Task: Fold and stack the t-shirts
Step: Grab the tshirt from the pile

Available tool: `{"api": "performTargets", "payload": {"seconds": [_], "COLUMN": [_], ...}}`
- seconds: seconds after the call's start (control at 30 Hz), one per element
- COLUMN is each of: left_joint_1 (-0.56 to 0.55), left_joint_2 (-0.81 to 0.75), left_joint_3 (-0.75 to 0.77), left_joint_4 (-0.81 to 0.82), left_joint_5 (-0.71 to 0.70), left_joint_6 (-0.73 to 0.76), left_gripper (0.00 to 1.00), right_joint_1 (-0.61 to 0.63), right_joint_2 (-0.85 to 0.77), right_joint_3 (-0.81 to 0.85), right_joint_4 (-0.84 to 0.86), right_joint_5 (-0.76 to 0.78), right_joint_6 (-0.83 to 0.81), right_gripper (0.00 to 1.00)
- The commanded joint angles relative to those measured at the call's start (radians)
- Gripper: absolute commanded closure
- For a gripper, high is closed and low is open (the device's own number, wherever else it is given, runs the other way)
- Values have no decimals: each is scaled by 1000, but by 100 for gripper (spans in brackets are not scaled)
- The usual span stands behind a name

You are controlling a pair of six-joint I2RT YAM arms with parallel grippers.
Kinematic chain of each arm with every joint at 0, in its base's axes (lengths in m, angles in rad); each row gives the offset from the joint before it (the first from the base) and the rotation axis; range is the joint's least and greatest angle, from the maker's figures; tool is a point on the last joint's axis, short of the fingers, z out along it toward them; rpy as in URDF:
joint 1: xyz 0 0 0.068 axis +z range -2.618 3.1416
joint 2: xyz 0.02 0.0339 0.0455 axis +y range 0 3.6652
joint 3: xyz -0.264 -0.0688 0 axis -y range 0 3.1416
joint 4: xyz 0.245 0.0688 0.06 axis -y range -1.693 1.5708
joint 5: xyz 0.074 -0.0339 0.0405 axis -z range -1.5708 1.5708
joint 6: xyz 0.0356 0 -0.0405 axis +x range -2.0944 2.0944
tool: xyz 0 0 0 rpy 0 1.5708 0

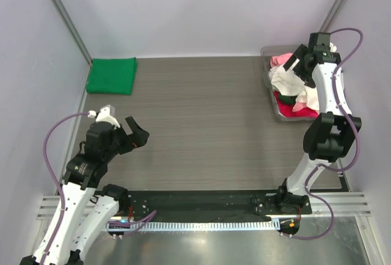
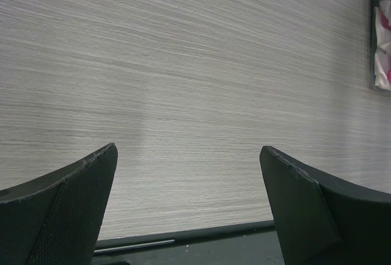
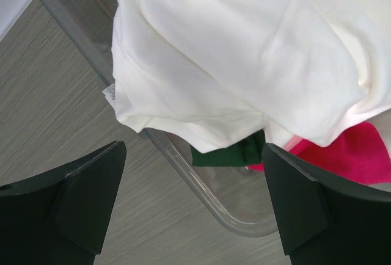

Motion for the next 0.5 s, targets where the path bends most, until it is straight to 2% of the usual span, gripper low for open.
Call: {"api": "performTargets", "payload": {"seconds": [0.0,0.33,0.43,0.47], "left_joint_1": [-3,-3,-5,-3], "left_joint_2": [-1,-6,-7,-7], "left_joint_3": [23,15,14,14], "left_joint_4": [30,38,38,38], "left_joint_5": [20,50,52,52], "left_joint_6": [23,23,23,21], "left_gripper": [0,0,0,0], "right_joint_1": [-4,-9,-9,-9], "right_joint_2": [70,245,277,285], "right_joint_3": [110,241,267,287], "right_joint_4": [25,10,7,5], "right_joint_5": [-43,-76,-76,-87], "right_joint_6": [-21,-9,-16,-19], "right_gripper": [0,0,6,18]}}
